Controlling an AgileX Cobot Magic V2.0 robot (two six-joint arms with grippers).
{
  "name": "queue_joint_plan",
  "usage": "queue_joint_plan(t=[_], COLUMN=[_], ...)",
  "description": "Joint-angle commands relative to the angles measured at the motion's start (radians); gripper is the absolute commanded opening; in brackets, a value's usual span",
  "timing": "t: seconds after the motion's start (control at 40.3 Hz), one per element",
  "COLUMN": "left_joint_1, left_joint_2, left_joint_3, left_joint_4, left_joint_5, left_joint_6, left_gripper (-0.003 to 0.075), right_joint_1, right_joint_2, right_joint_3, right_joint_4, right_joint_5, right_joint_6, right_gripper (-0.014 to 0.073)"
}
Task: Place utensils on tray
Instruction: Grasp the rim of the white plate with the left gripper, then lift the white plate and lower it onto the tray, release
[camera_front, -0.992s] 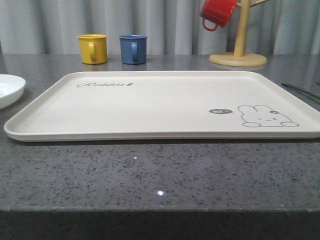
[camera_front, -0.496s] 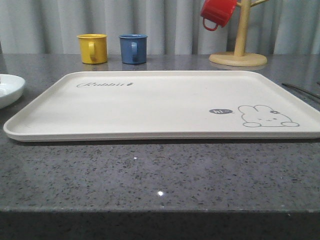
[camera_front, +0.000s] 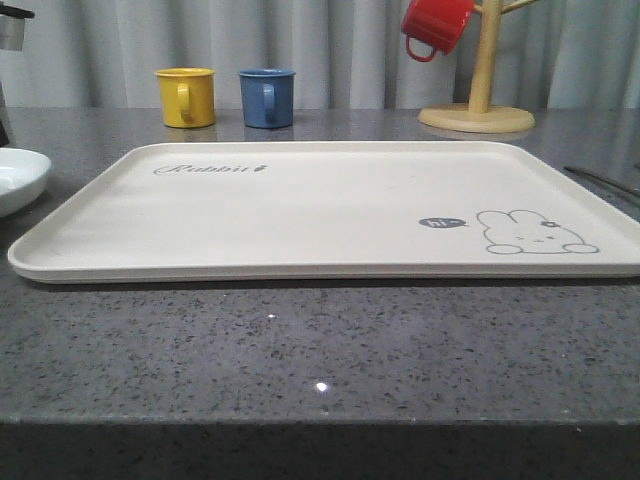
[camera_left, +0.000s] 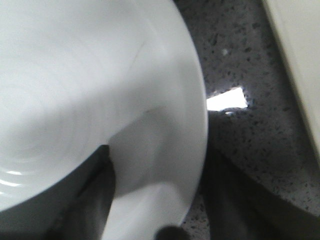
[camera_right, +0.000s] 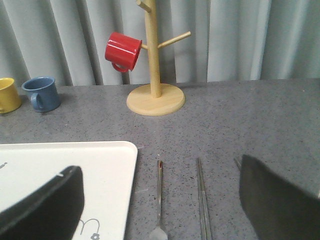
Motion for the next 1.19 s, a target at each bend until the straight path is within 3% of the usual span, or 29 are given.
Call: queue_joint_plan(t=[0.0, 0.149, 0.322, 0.521, 0.917, 1.165], left_joint_1=[-0.006, -0.006, -0.01, -0.096, -0.426, -0.568], left_joint_2=[-0.029, -0.029, -0.054, -0.081, 0.015, 0.112], left_joint_3=[-0.027, -0.027, -0.055, -0.185, -0.562, -0.613], left_joint_4=[-0.006, -0.006, 0.016, 0.117, 0.137, 0.057], left_joint_5=[-0.014, -0.014, -0.008, 0.075, 0.211, 0.24], left_joint_6=[0.003, 0.029, 0.027, -0.009, -0.029, -0.029], left_gripper=[0.0206, -0.0018, -0.0018, -0.0018, -0.0018, -0.0018], right_joint_1=[-0.004, -0.004, -0.004, -0.004, -0.004, -0.004], right_joint_2=[0.012, 0.012, 0.012, 0.012, 0.012, 0.012], right_joint_3=[-0.033, -0.033, -0.033, -0.033, -0.033, -0.033], right_joint_4=[0.002, 0.002, 0.002, 0.002, 0.002, 0.002], right_joint_5=[-0.078, -0.078, -0.078, -0.078, -0.078, -0.078], right_joint_6=[-0.006, -0.006, -0.006, -0.006, -0.006, -0.006], right_gripper=[0.0652, 0.0652, 0.0652, 0.0652, 0.0652, 0.0652])
